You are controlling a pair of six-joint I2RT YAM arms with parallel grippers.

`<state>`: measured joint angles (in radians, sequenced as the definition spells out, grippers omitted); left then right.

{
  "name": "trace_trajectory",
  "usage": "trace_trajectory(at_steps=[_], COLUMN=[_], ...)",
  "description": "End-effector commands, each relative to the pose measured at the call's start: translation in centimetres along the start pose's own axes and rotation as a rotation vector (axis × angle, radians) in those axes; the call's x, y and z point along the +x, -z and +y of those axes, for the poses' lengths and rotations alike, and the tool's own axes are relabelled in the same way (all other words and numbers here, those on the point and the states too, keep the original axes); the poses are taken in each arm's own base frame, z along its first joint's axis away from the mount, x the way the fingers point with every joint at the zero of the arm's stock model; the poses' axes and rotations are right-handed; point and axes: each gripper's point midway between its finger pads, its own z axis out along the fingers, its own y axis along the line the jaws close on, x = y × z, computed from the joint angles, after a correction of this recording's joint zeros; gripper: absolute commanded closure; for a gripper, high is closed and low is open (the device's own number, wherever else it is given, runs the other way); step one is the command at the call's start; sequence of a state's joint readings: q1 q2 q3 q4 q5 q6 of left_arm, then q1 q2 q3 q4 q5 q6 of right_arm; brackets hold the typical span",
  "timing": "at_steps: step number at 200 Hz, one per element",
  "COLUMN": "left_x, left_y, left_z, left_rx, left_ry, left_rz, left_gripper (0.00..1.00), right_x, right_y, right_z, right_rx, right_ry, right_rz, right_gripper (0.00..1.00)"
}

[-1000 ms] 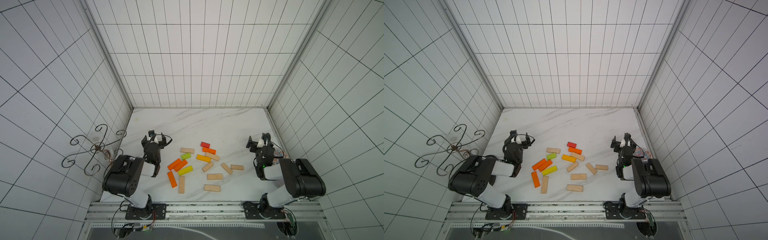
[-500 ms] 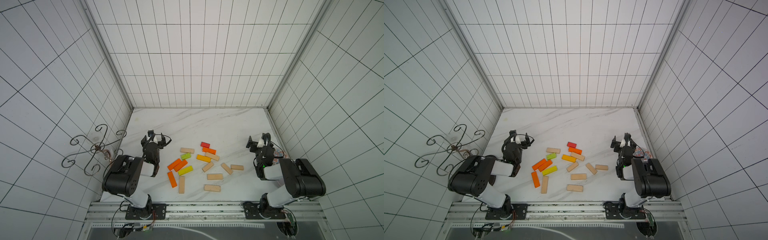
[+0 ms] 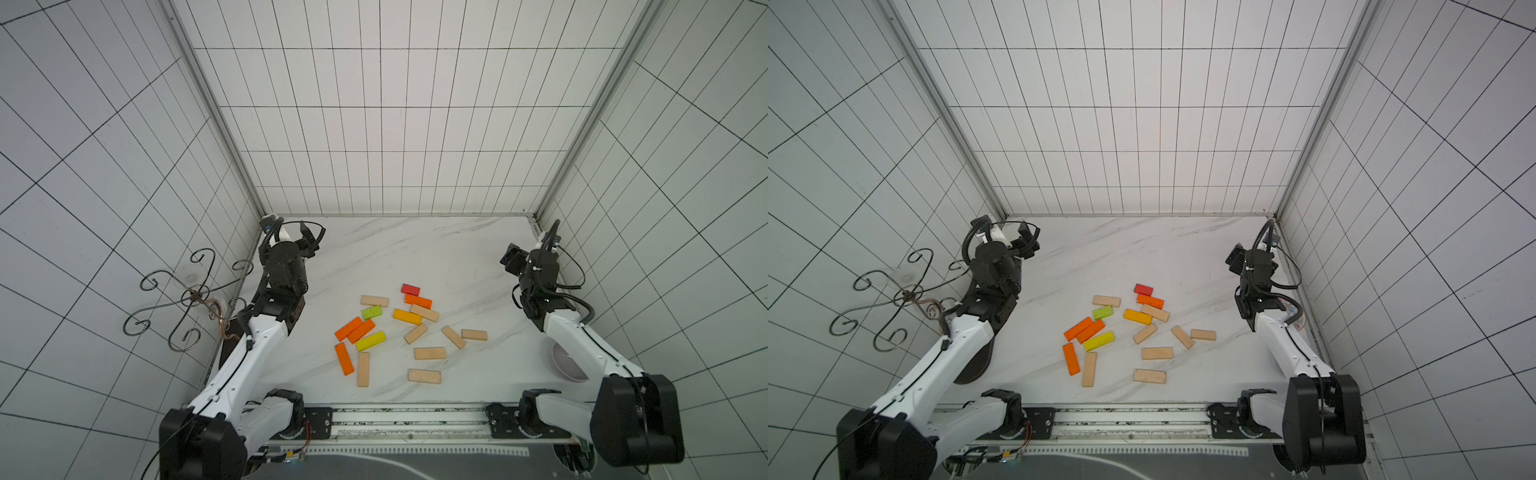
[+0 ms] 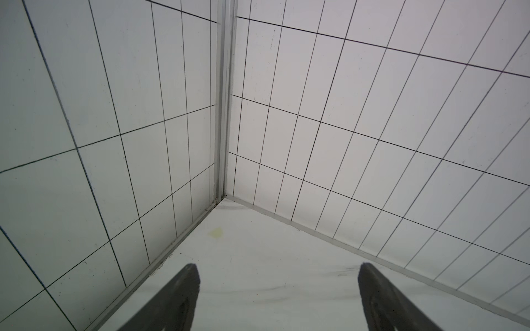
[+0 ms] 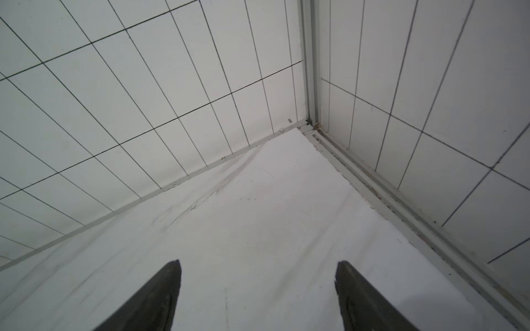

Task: Assemble a giraffe with building blocks
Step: Pick up the building block from the center of the board.

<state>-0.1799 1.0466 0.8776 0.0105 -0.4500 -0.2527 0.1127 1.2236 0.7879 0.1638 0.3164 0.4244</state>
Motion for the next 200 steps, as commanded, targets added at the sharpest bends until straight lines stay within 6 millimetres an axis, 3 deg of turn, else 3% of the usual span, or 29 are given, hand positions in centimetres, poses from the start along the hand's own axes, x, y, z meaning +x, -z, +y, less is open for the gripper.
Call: trace_trajectory(at_steps=[1, 44, 74, 101, 140, 200], left_x=[7.4, 9.9, 12.5, 14.4, 16.4, 16.9], left_y=[2.8, 6.8, 9.3, 11.0, 12.1, 12.2], left_z=[0.3, -0.3, -1.5, -2.4, -2.2, -2.7], left_rx=[0.034, 0.098, 0.211, 0.302, 0.338, 0.373], left_ry=[-0.036, -0.039, -0.062, -0.075, -0.091, -0.087], left_rz=[0.384, 0.609, 0.718, 0.772, 0.816, 0.818], left_gripper=[0.14, 0.17, 0.15, 0.11, 0.07, 0.05], right_x=[3.7, 8.5, 11.9, 14.7, 18.0, 21.5], right_y=[1.9, 5.0, 5.3, 4.5, 2.7, 1.4], right_z=[3.4, 12.4, 16.7, 18.9, 21.6, 24.0], right_rx=[0.060, 0.017, -0.008, -0.006, -0.001, -0.005], right_ry=[-0.022, 0.074, 0.135, 0.144, 0.183, 0.228], right_rz=[0.323, 0.564, 0.659, 0.712, 0.775, 0.833], right_gripper=[0.16, 0.15, 0.15, 0.15, 0.15, 0.15])
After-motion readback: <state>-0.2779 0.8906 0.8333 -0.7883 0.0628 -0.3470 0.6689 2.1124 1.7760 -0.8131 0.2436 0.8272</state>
